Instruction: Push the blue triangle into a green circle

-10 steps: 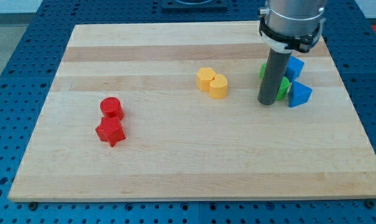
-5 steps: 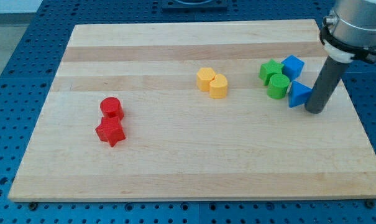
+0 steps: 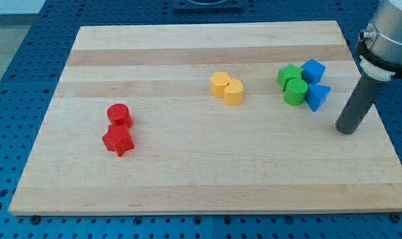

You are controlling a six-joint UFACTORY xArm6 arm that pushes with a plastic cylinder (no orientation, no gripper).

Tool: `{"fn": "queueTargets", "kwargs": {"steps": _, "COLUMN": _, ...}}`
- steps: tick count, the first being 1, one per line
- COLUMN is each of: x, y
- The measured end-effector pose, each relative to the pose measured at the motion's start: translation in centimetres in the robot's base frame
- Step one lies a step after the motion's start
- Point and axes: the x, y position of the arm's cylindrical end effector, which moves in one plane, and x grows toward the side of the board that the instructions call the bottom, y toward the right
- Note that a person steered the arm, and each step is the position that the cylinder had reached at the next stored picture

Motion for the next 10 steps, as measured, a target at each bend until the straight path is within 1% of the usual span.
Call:
{"fn": "queueTargets", "kwargs": {"steps": 2, "x": -3.7, "y": -0.5}}
{"fn": "queueTargets", "kwargs": {"steps": 3, "x": -4.3, "y": -0.5}}
{"fn": "queueTargets", "kwargs": {"steps": 6, "x": -2.4, "y": -1.8}}
{"fn": "queueTargets", "kwargs": {"steps": 8, "x": -3.6, "y": -2.1}}
{"fn": "queueTargets", "kwargs": {"steps": 10, "x": -3.6, "y": -2.1}}
